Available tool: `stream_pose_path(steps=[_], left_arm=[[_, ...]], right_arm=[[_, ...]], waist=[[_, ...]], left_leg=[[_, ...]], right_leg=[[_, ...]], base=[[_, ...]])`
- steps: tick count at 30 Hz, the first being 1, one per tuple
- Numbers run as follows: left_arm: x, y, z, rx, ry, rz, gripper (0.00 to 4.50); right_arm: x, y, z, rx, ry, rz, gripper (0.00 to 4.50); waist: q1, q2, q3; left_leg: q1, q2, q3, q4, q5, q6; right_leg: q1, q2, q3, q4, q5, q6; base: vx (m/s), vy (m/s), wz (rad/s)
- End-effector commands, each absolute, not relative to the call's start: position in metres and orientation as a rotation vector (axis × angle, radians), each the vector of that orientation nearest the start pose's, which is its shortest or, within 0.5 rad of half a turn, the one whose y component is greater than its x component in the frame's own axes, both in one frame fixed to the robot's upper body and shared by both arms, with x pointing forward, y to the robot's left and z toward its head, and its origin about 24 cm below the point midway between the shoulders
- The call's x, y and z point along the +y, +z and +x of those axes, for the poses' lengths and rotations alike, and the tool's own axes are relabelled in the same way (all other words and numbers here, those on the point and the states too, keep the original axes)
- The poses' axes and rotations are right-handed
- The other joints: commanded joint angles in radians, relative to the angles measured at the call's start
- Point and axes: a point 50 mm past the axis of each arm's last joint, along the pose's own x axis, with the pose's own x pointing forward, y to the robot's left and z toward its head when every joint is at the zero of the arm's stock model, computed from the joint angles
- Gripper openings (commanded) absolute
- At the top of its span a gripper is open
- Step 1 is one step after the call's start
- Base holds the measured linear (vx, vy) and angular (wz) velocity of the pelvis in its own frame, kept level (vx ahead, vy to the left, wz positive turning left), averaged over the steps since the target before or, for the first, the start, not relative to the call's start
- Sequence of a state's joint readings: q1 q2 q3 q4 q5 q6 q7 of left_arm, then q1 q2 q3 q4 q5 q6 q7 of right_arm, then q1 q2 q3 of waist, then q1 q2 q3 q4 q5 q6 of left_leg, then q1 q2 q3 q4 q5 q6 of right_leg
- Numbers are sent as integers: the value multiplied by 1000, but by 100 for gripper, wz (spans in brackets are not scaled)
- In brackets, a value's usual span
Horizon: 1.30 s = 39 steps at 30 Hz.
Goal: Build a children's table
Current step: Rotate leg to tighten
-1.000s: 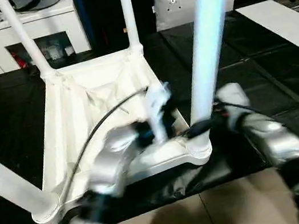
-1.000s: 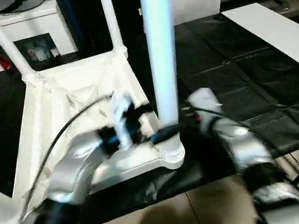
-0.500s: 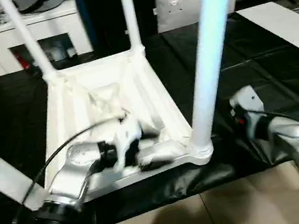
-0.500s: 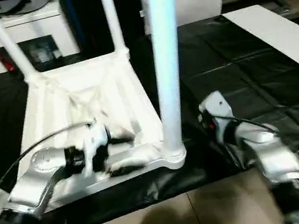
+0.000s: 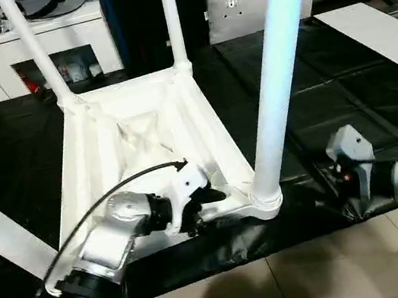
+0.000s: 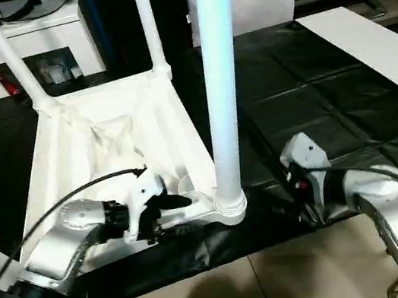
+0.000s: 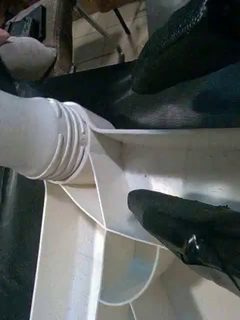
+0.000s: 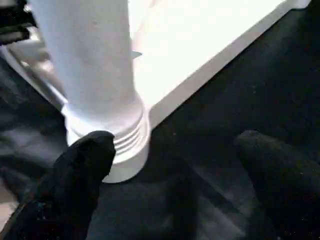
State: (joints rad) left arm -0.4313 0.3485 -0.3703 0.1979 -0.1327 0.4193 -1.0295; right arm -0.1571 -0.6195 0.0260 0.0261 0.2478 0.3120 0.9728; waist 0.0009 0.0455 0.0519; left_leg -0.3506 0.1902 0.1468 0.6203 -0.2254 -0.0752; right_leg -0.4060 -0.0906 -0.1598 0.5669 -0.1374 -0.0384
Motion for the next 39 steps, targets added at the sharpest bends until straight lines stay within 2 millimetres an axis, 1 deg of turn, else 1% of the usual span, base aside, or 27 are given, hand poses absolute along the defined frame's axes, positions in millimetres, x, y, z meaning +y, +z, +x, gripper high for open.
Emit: stream_pose_path(steps=[1, 2, 4, 6, 7, 9, 14, 15, 16, 18, 19, 20, 23, 25, 26, 27, 28, 29, 30, 31, 32, 33, 34, 35, 36, 37, 39], left_arm=[[98, 54, 284, 469, -1272, 271, 318], [98, 54, 284, 476, -1264, 276, 318], [97, 54, 283, 505, -1240, 279, 318], [97, 53, 283, 520, -1227, 274, 318], [97, 53, 283, 528, -1217, 274, 303], [97, 52, 283, 549, -1199, 274, 290], [95, 54, 280, 553, -1215, 258, 250], [94, 55, 279, 547, -1221, 265, 240], [94, 55, 279, 547, -1221, 265, 221], [93, 55, 279, 548, -1224, 270, 213], [93, 55, 278, 552, -1226, 271, 207], [93, 55, 278, 554, -1227, 272, 200], [93, 55, 277, 577, -1240, 280, 168], [94, 54, 276, 592, -1249, 291, 151], [94, 54, 276, 595, -1251, 293, 142], [95, 53, 276, 606, -1255, 303, 129], [96, 53, 275, 613, -1258, 310, 129], [97, 53, 276, 616, -1258, 322, 119], [98, 52, 277, 613, -1253, 334, 106], [98, 52, 278, 609, -1247, 344, 98], [99, 52, 279, 606, -1240, 349, 91], [100, 52, 280, 601, -1233, 354, 91], [100, 52, 280, 599, -1233, 353, 73], [102, 54, 283, 577, -1225, 341, 73], [102, 54, 283, 577, -1225, 341, 60], [103, 57, 285, 553, -1227, 339, 51], [106, 62, 290, 509, -1237, 344, 35]], right_arm=[[-214, 80, 258, 339, 964, -238, 450], [-214, 80, 257, 341, 968, -236, 450], [-211, 77, 256, 349, 996, -213, 450], [-209, 75, 255, 355, 1011, -203, 450], [-210, 70, 257, 361, 1010, -201, 450], [-212, 60, 259, 376, 1002, -200, 450], [-219, 47, 262, 397, 978, -199, 450], [-221, 41, 264, 408, 976, -202, 450], [-221, 41, 264, 408, 976, -202, 450], [-221, 33, 267, 423, 977, -198, 450], [-220, 29, 270, 430, 983, -194, 450], [-220, 26, 271, 434, 987, -192, 450], [-219, 14, 277, 449, 1021, -180, 450], [-221, 10, 284, 430, 983, -199, 450], [-222, 9, 285, 426, 974, -202, 450], [-223, 10, 291, 397, 930, -194, 450], [-225, 12, 294, 372, 901, -187, 450], [-227, 15, 300, 336, 844, -166, 450], [-229, 19, 306, 303, 803, -148, 450], [-231, 23, 309, 277, 776, -139, 450], [-233, 26, 312, 258, 763, -133, 450], [-234, 28, 314, 244, 762, -124, 450], [-235, 29, 314, 241, 761, -123, 450], [-238, 34, 319, 206, 754, -120, 450], [-238, 34, 319, 206, 754, -120, 450], [-240, 39, 322, 174, 737, -112, 450], [-245, 51, 331, 92, 660, -68, 450]], waist=[[-1, -16, -57], [-4, -11, -58], [-7, -10, -59], [-7, -10, -61], [-6, -4, -62], [-7, -8, -62], [-4, -8, -64], [-4, -11, -62], [-5, -10, -62], [-12, -9, -58], [-15, -13, -58], [-21, -10, -56], [-42, -7, -51], [-55, -3, -48], [-70, 3, -43], [-84, 8, -39], [-87, 23, -37], [-93, 21, -38], [-91, 15, -34], [-90, 13, -35], [-100, 5, -43], [-105, -3, -46], [-104, 0, -46], [-103, 8, -47], [-110, 13, -51], [-111, 16, -54], [-110, 16, -68]], left_leg=[[-10, 12, -3, -64, -244, 89], [-3, 15, -4, -65, -255, 89], [-2, 19, -7, -68, -268, 86], [-6, 23, -11, -71, -257, 90], [-8, 24, -11, -72, -251, 90], [-10, 24, -10, -71, -245, 91], [-12, 26, -9, -71, -226, 100], [-13, 26, -9, -72, -229, 100], [-12, 26, -9, -71, -235, 100], [-11, 23, -9, -70, -258, 98], [-11, 21, -9, -69, -263, 95], [-5, 21, -9, -67, -292, 91], [-2, 21, -16, -63, -360, 76], [14, 24, -18, -63, -417, 66], [16, 29, -24, -66, -464, 57], [16, 38, -34, -77, -522, 42], [21, 50, -40, -88, -571, 36], [11, 72, -52, -110, -642, 24], [6, 74, -56, -121, -679, 17], [14, 64, -49, -111, -668, 15], [34, 22, -29, -67, -560, 12], [16, -1, -18, -45, -437, 30], [10, -2, -16, -43, -400, 41], [8, 3, -18, -49, -370, 57], [-4, 12, -26, -56, -360, 65], [-16, 19, -32, -62, -354, 68], [-30, 26, -36, -66, -283, 91]], right_leg=[[58, -48, 23, -123, -629, 40], [57, -49, 20, -126, -622, 38], [59, -52, 18, -125, -603, 29], [64, -56, 21, -119, -561, 8], [65, -57, 23, -117, -550, -1], [66, -60, 25, -116, -539, -14], [69, -61, 27, -111, -515, -37], [69, -62, 27, -110, -521, -34], [68, -63, 26, -110, -528, -36], [66, -62, 21, -116, -565, -28], [67, -60, 19, -118, -574, -21], [62, -61, 14, -122, -605, -15], [62, -62, -1, -133, -658, 9], [56, -61, -15, -143, -678, 20], [59, -60, -28, -148, -682, 26], [70, -56, -40, -145, -671, 38], [77, -56, -43, -137, -644, 33], [96, -54, -25, -100, -547, 15], [96, -57, -18, -90, -561, 12], [89, -60, -16, -100, -598, 16], [66, -81, -26, -138, -699, 24], [70, -90, -35, -148, -752, 40], [73, -90, -33, -148, -755, 45], [70, -86, -29, -146, -730, 37], [78, -82, -28, -136, -667, 9], [86, -80, -26, -125, -628, -1], [89, -79, -6, -102, -486, -66]], base=[[0, 0, 0], [0, 0, 0], [0, 0, 0], [0, 0, 0], [0, 0, 0], [0, 0, 0], [0, 0, 0], [0, 0, 0], [0, 0, 0], [0, 0, 0], [0, 0, 0], [0, 0, 0], [0, 0, 0], [0, 0, 0], [0, 0, 0], [0, 0, 0], [0, 0, 0], [0, 0, 0], [0, 0, 0], [0, 0, 0], [0, 0, 0], [0, 0, 0], [0, 0, 0], [0, 0, 0], [0, 0, 0], [0, 0, 0], [0, 0, 0]])
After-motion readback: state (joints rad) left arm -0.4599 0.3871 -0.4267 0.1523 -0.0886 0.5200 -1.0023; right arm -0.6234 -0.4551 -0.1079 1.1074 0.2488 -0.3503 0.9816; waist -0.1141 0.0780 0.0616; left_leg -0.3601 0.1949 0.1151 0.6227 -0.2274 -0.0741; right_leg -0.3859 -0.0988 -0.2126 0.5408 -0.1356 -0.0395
